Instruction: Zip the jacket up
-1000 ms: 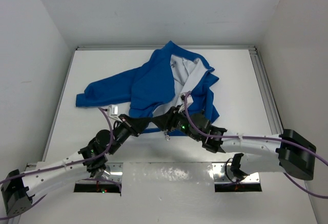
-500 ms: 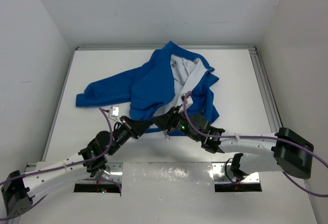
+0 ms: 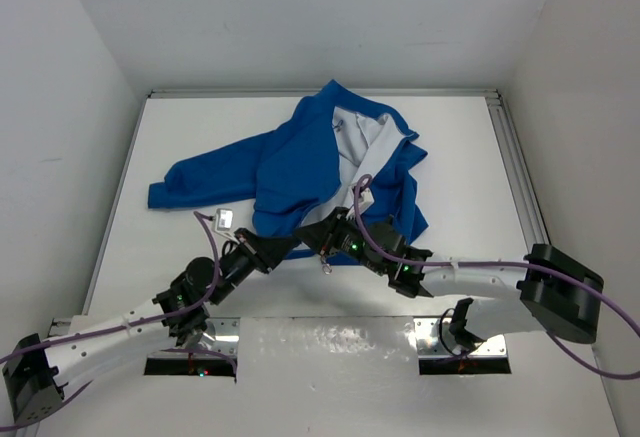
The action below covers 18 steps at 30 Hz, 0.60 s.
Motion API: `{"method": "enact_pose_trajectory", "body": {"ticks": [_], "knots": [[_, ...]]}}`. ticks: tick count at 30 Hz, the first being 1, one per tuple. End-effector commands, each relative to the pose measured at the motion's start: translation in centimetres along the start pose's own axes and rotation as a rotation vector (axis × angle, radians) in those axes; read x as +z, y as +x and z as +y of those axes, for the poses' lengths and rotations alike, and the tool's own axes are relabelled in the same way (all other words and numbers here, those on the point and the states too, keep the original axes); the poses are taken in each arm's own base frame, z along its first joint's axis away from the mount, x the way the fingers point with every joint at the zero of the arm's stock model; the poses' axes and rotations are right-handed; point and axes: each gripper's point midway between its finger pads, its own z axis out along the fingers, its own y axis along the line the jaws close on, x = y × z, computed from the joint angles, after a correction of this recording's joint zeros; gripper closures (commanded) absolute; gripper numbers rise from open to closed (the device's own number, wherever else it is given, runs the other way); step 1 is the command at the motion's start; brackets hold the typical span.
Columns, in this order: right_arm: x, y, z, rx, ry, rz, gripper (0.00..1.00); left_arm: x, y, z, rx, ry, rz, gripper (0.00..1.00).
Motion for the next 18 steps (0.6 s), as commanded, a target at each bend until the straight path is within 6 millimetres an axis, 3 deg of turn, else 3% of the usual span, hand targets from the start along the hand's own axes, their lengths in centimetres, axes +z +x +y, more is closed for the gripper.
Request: {"method": "enact_pose_trajectory", "body": {"ticks": [1,2,7,14,18], "knots": [[0.4,-1.6,2.3,0.057,-0.062,-0.051,0.93,-0.1,-0.8,-2.5,-0.025,0.110,-0.018,0.96],[0.4,-1.7,2.1,0.066,-0.055,-0.056,1.00,-0.1,-0.8,-2.6,-0.026,0.121,-0.018,0.93],[-0.2,-2.5,2.0,0.127,-0.070,-0.081,1.00,-0.3,-0.7,-2.5,-0.013,0.120,-0.015,0.67],[-1.1,-3.1,2.3,0.177,-0.112,-0.079,1.00,-0.3,-0.8,-2.2,-0.021,0.111,-0.029,0.64],[-1.3,-3.1,2.5,0.190,-0.131,-0.066,1.00,-0.1,-1.0,-2.1,-0.011,0.099,-0.035,0.70]]}}
